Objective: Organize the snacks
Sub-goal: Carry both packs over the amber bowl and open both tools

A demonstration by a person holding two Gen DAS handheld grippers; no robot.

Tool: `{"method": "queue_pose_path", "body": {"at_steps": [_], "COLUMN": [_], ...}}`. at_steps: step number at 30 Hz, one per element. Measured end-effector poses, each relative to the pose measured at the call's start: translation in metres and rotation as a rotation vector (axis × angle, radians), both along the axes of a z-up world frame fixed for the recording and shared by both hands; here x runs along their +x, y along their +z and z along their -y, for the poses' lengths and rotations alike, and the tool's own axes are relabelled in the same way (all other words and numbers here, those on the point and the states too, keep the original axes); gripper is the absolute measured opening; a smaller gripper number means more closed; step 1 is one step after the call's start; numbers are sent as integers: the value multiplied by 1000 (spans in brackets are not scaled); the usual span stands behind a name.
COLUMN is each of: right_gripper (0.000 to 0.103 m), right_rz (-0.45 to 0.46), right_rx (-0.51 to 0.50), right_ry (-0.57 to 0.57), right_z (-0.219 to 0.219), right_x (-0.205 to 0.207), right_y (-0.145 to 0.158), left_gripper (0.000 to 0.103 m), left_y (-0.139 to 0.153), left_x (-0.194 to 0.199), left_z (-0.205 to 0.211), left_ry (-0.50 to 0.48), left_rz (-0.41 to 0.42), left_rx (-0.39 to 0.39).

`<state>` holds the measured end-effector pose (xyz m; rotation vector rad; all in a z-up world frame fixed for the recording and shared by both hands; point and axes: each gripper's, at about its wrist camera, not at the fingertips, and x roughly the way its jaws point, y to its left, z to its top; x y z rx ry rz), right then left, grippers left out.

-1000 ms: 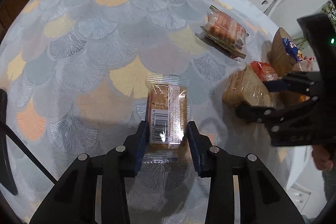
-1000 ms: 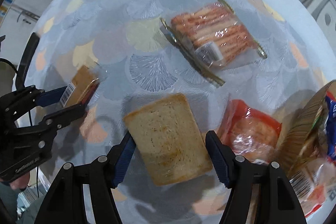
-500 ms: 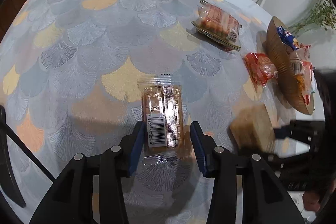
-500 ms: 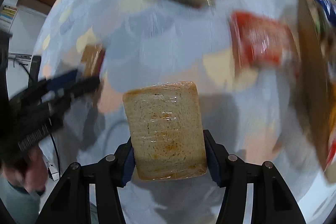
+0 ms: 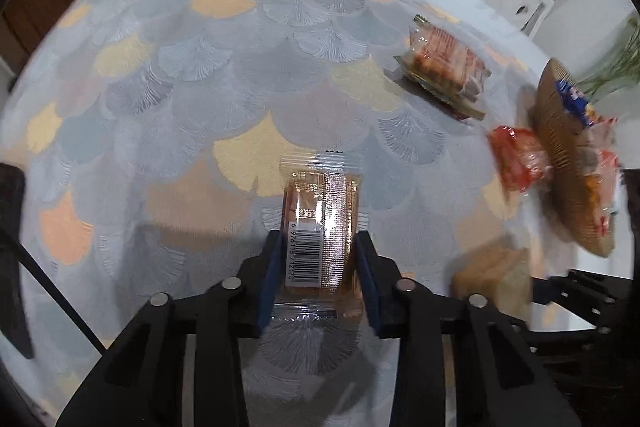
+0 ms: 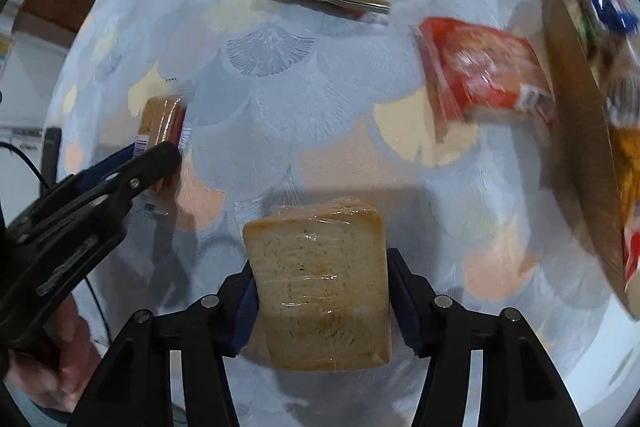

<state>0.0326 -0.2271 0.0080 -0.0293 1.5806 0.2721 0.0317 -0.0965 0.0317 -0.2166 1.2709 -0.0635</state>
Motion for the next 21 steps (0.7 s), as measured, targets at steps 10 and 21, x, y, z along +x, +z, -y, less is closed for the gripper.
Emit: {"method": "queue_pose_path", "body": {"at_steps": [10, 21], "right_gripper": [55, 55], "right_rz": [-130, 80], "right_rx": [382, 411], "right_ry": [-197, -341], "right_z": [71, 142], "right_x": [-20, -25], "right_y": [31, 109], "left_gripper": [31, 31], "left_y": [58, 143], "left_x": [3, 32], "left_z": [11, 99], "left_ry": [-23, -206], "left_rz": [120, 282], "left_rx": [-29, -121]}}
